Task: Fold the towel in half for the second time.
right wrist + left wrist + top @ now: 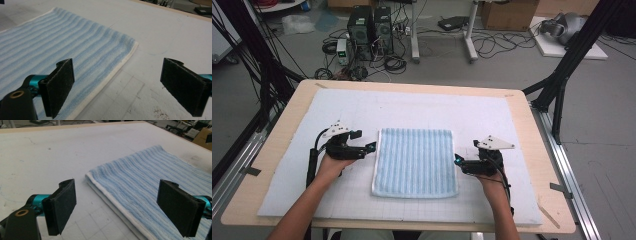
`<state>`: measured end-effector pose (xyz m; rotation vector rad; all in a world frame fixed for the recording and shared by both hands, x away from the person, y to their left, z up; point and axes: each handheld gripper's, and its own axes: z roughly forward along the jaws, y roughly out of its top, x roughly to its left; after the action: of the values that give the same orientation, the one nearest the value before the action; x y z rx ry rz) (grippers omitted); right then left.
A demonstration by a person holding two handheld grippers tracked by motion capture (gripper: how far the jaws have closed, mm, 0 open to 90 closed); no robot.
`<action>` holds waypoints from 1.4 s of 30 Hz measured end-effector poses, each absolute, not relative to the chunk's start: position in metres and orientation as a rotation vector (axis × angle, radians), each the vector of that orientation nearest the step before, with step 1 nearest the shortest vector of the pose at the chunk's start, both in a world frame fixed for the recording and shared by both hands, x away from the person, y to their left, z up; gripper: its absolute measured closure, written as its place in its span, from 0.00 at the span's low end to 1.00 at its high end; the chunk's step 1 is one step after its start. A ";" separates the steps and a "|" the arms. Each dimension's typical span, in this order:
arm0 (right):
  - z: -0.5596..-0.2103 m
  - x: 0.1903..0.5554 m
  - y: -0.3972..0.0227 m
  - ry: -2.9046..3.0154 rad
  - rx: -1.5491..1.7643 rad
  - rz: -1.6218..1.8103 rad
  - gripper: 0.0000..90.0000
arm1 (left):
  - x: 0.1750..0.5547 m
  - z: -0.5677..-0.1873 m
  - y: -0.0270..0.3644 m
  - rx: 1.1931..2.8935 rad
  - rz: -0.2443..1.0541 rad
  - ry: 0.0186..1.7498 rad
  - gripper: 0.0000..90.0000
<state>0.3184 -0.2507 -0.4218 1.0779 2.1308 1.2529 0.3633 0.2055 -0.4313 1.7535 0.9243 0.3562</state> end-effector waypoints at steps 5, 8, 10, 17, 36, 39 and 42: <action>-0.423 0.319 -0.250 2.140 1.077 1.252 0.13 | 0.378 -0.420 0.202 1.738 0.334 0.918 0.20; -0.422 0.319 -0.249 2.139 1.073 1.263 0.13 | 0.388 -0.420 0.197 1.765 0.326 0.944 0.20; -0.422 0.319 -0.249 2.139 1.072 1.263 0.13 | 0.395 -0.420 0.195 1.777 0.324 0.963 0.21; -0.424 0.320 -0.248 2.151 1.078 1.263 0.13 | 0.417 -0.428 0.185 1.836 0.337 0.990 0.32; -0.425 0.321 -0.248 2.162 1.091 1.256 0.13 | 0.433 -0.450 0.157 2.042 0.356 0.943 0.62; -0.426 0.321 -0.248 2.150 1.104 1.268 0.13 | 0.433 -0.450 0.158 2.036 0.336 0.923 0.79; -0.426 0.322 -0.250 2.144 1.124 1.276 0.13 | 0.430 -0.450 0.155 2.050 0.352 0.893 0.91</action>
<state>0.3223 -0.2499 -0.4260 1.1238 2.1443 1.2756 0.4301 0.1548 -0.4504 2.0500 0.8927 0.3523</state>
